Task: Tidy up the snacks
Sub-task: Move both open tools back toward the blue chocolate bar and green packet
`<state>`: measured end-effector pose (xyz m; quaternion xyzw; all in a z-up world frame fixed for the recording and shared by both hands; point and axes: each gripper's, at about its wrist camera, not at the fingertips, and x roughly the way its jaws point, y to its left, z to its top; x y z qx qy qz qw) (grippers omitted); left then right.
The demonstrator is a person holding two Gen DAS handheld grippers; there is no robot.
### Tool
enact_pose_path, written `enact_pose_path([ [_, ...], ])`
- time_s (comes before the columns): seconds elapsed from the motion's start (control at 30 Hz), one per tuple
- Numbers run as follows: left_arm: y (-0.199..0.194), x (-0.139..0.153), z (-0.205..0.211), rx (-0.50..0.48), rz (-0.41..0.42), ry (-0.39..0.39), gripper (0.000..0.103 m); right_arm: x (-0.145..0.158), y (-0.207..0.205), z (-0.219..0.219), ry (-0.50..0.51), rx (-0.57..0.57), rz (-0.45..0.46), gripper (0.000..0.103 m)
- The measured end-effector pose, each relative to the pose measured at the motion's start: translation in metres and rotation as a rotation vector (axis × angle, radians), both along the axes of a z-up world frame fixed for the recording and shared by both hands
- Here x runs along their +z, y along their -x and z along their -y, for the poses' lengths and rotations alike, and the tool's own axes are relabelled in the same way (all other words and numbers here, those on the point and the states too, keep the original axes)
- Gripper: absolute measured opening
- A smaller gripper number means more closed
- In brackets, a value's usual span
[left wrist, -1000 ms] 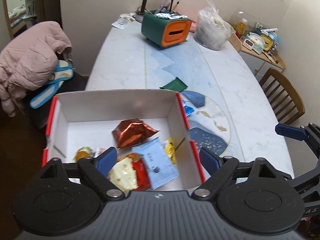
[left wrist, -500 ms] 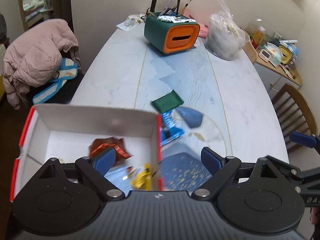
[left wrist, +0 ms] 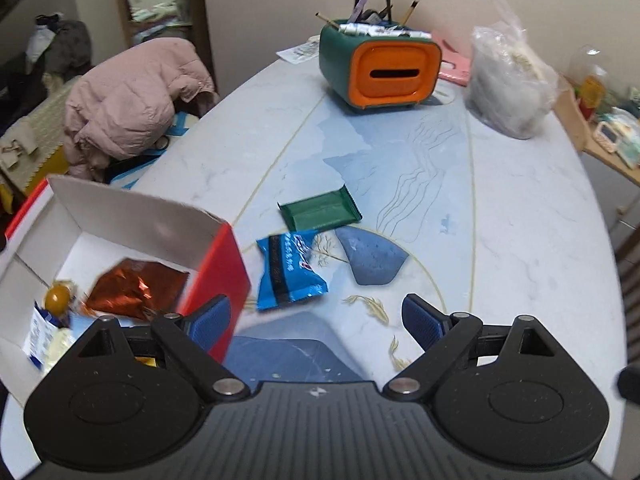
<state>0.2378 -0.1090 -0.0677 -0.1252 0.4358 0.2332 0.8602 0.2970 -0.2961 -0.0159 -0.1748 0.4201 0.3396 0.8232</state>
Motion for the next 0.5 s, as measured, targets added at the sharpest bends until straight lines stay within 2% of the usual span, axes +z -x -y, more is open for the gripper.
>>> enact_pose_path([
  [0.2,-0.016,-0.037,0.003,0.08,-0.007,-0.047,0.093,-0.021,-0.042,0.007,0.045,0.12,-0.022,0.101],
  [0.27,-0.022,-0.045,-0.001,0.111,-0.005,-0.077,0.093,-0.027,-0.056,0.0,0.042,0.172,-0.037,0.101],
  [0.4,-0.037,-0.066,-0.013,0.166,-0.018,-0.087,0.093,-0.04,-0.077,-0.022,0.034,0.293,-0.045,0.1],
  [0.5,-0.049,-0.078,-0.014,0.168,-0.024,-0.115,0.092,-0.053,-0.089,-0.034,0.022,0.312,-0.073,0.098],
])
